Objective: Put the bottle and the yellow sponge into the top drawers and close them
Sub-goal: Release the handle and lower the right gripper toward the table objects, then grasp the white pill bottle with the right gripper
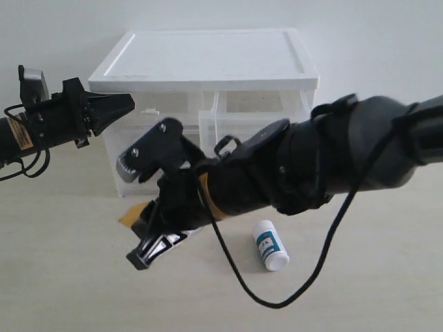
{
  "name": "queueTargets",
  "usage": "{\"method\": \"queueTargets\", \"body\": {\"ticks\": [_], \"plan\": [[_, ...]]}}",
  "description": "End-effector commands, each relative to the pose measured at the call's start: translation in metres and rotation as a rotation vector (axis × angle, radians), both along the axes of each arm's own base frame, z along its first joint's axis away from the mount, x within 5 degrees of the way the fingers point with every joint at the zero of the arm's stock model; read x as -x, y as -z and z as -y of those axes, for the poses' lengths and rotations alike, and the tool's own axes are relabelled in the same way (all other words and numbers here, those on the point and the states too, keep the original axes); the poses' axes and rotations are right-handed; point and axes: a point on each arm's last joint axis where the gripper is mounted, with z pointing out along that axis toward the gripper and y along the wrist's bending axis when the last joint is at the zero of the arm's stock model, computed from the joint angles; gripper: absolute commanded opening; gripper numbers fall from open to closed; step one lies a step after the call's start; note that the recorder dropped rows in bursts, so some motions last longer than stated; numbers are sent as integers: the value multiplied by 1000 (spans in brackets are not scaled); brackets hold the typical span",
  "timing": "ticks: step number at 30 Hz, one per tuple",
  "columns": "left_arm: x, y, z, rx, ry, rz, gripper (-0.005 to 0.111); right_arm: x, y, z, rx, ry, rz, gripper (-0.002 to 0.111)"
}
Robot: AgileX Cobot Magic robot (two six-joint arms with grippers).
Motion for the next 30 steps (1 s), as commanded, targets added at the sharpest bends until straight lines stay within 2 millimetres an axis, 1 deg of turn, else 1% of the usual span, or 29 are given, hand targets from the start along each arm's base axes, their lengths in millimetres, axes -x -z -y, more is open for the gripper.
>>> {"method": "queueTargets", "body": {"ticks": [1,3,5,6,7,8,10,18,21,25,27,30], "plan": [[-5,-3,-3,12,-55,3,4,-4,41,-4,73,12,-72,0],[-5,-3,-3,12,-55,3,4,-6,44,-3,86,29,-64,0],[-5,-3,-3,12,-55,3,4,-8,44,-2,94,53,-49,4],[-5,-3,-3,12,-55,3,4,-9,45,-1,97,71,-46,15],[-5,-3,-3,12,-55,3,4,-10,47,-1,97,84,-56,18],[-5,-3,-3,12,-55,3,4,-10,53,-1,100,100,-79,30],[-5,-3,-3,15,-54,2,4,-11,58,-1,111,105,-82,37],[-5,-3,-3,18,-53,1,4,-11,57,-1,109,111,-83,38],[-5,-3,-3,18,-53,1,4,-12,45,1,87,139,-63,38],[-5,-3,-3,18,-53,1,4,-13,17,5,-3,214,-78,38],[-5,-3,-3,18,-53,1,4,-13,7,8,-36,235,-86,38],[-5,-3,-3,18,-53,1,4,-10,7,17,-40,277,-112,38]]}}
